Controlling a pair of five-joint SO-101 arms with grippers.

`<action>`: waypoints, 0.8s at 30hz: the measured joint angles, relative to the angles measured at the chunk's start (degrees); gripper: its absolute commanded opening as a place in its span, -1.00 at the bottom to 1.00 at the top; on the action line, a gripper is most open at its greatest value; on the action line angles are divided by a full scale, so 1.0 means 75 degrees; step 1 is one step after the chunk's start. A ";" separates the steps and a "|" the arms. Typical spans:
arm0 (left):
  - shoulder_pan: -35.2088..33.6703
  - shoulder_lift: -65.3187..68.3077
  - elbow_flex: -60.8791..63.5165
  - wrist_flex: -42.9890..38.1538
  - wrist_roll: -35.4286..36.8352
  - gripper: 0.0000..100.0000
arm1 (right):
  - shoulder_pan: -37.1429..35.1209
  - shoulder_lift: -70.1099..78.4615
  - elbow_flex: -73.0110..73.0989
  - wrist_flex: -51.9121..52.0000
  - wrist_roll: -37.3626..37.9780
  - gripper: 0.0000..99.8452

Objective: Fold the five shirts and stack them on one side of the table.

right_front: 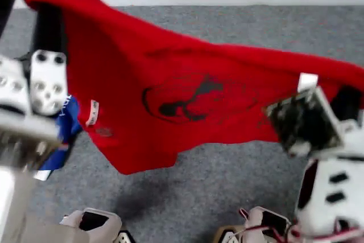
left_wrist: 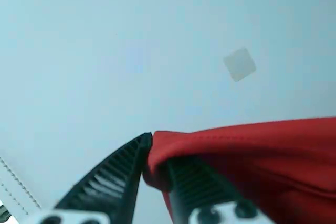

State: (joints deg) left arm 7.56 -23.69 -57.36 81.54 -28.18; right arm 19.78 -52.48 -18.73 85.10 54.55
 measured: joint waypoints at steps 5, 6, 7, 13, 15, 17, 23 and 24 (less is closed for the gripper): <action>-0.0012 -0.0117 -0.0633 0.0610 0.0000 -0.97 | 0.0387 -0.0656 0.0012 0.0047 0.0469 -0.98; -0.0012 -0.0117 -0.0680 0.0715 0.0000 -0.97 | 0.0445 -0.0668 0.0012 0.0094 0.0563 -0.98; -0.0012 -0.0117 -0.0703 0.0832 0.0000 -0.97 | 0.0481 -0.0656 0.0012 0.0164 0.0633 -0.98; -0.0012 0.0141 0.0199 0.1383 0.0000 -0.97 | 0.0516 -0.0152 0.0961 0.0387 0.0715 -0.98; 0.0000 0.0399 0.0914 0.1407 0.0000 -0.97 | 0.0516 0.0188 0.1653 0.0387 0.0715 -0.98; 0.0000 0.0738 0.1723 0.1395 0.0000 -0.97 | 0.0469 0.0598 0.2426 0.0223 0.0715 -0.98; 0.0000 0.1981 0.4407 0.0070 0.0000 -0.97 | 0.0152 0.1829 0.4724 -0.1418 0.0715 -0.98; 0.0000 0.2227 0.4759 -0.0305 0.0000 -0.97 | 0.0105 0.2028 0.5017 -0.1875 0.0715 -0.98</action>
State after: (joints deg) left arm 7.56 -6.99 -21.67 79.25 -28.18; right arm 20.57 -37.27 18.90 71.03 59.91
